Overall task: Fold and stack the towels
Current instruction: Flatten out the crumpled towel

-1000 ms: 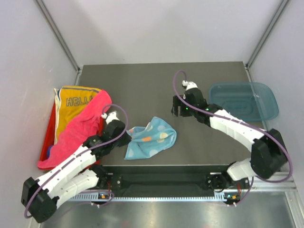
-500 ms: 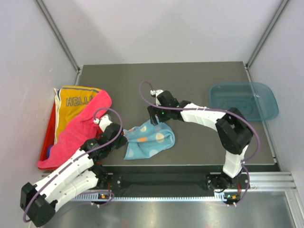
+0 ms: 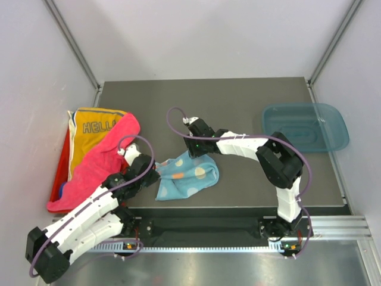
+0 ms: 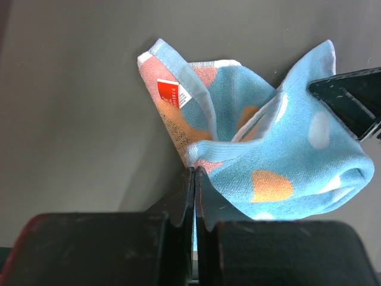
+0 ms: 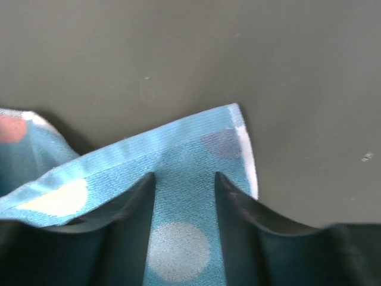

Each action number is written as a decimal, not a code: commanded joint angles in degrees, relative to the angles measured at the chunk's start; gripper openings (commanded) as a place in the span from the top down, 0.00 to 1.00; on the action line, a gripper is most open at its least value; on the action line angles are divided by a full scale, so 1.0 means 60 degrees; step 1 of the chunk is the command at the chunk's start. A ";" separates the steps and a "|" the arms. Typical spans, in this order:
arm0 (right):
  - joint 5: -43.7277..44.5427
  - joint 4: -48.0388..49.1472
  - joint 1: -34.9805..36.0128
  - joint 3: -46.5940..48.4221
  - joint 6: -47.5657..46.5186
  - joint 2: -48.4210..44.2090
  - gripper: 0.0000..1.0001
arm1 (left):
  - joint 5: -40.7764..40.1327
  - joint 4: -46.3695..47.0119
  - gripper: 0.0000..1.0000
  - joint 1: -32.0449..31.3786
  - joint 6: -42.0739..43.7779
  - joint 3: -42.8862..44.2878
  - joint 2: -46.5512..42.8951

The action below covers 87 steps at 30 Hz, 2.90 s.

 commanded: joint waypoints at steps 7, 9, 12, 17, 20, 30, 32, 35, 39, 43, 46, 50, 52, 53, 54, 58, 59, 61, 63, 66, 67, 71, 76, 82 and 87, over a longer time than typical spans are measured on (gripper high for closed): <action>0.0889 0.0369 -0.0026 0.0306 0.0044 -0.0576 0.93 | -0.0295 0.0867 1.00 -0.0021 0.0877 0.0821 0.0845; 0.1108 0.0355 -0.0128 0.0262 0.0058 -0.0751 0.99 | -0.0339 0.0941 1.00 -0.0006 0.0994 0.1071 0.1153; 0.1401 0.0413 -0.0304 0.0160 0.0073 -0.1058 1.00 | -0.0485 0.1101 1.00 -0.0006 0.1141 0.1320 0.1519; 0.1593 0.0428 -0.0685 0.0232 0.0001 -0.1207 0.94 | -0.0661 0.1292 1.00 0.0213 0.1551 0.2037 0.2558; 0.1359 0.0034 -0.0729 0.0699 -0.0263 -0.0871 0.77 | -0.0544 0.1322 1.00 0.0345 0.1683 0.2624 0.3173; 0.1095 -0.0758 -0.0714 0.1259 -0.0586 0.0141 0.59 | -0.0310 0.1600 1.00 0.0448 0.1567 0.2377 0.3190; 0.1226 -0.0817 -0.0685 0.1200 -0.0426 0.0199 0.60 | -0.0295 0.1658 1.00 0.0448 0.1552 0.2303 0.3132; 0.1126 -0.0978 -0.0670 0.1302 -0.0352 0.0404 0.61 | -0.0237 0.1673 1.00 0.0477 0.1537 0.2186 0.3102; 0.0978 -0.1007 -0.0583 0.1492 -0.0264 0.0697 0.61 | -0.0207 0.1775 1.00 0.0477 0.1508 0.2069 0.3000; 0.0977 -0.1008 -0.0436 0.1625 -0.0205 0.0917 0.61 | -0.0178 0.1834 1.00 0.0477 0.1478 0.1966 0.2941; 0.0992 -0.0890 -0.0421 0.1624 -0.0118 0.0947 0.62 | -0.0163 0.1878 1.00 0.0492 0.1478 0.1849 0.2912; 0.0934 -0.0628 -0.0421 0.1493 -0.0015 0.0889 0.66 | -0.0105 0.2010 1.00 0.0492 0.1420 0.1659 0.2882; 0.0832 -0.0568 -0.0407 0.1507 0.0029 0.0961 0.71 | -0.0076 0.2083 1.00 0.0492 0.1391 0.1614 0.2911; 0.0802 -0.0568 -0.0421 0.1536 0.0044 0.1063 0.75 | -0.0061 0.2098 1.00 0.0492 0.1391 0.1571 0.2912; 0.0729 -0.0583 -0.0407 0.1551 0.0044 0.1108 0.77 | -0.0061 0.2113 1.00 0.0492 0.1376 0.1556 0.2912; 0.0684 -0.0510 -0.0421 0.1551 0.0102 0.1254 0.92 | -0.0119 0.2200 1.00 0.0477 0.1434 0.1599 0.3014; 0.0714 -0.0509 -0.0421 0.1551 0.0117 0.1225 0.95 | -0.0163 0.2230 1.00 0.0506 0.1464 0.1715 0.3058; 0.0947 -0.0480 -0.0494 0.1522 0.0102 0.1109 1.00 | -0.0207 0.2244 1.00 0.0521 0.1595 0.1877 0.3204; 0.1269 -0.0480 -0.0567 0.1478 0.0088 0.0743 1.00 | -0.0265 0.2274 1.00 0.0565 0.1829 0.2286 0.3452; 0.1753 -0.0465 -0.0743 0.1347 0.0059 -0.0105 1.00 | -0.0353 0.2142 1.00 0.0580 0.2311 0.3077 0.3629; 0.1928 -0.0465 -0.0802 0.1230 0.0029 -0.0354 1.00 | -0.0339 0.2113 1.00 0.0594 0.2487 0.3267 0.3673; 0.2691 -0.0378 -0.0934 0.0878 -0.0088 -0.1980 1.00 | -0.0106 0.1850 1.00 0.0580 0.3790 0.4454 0.3673; 0.3291 -0.0392 -0.0992 0.0497 -0.0205 -0.3750 1.00 | 0.0260 0.1177 1.00 0.0565 0.4817 0.5465 0.3410; 0.3731 -0.0509 -0.0993 0.0496 -0.0512 -0.5611 1.00 | 0.0759 0.0736 1.00 0.0565 0.6033 0.6783 0.3088; 0.3805 -0.0539 -0.0978 0.0614 -0.0893 -0.6946 1.00 | 0.1153 0.0239 1.00 0.0565 0.6810 0.8043 0.2766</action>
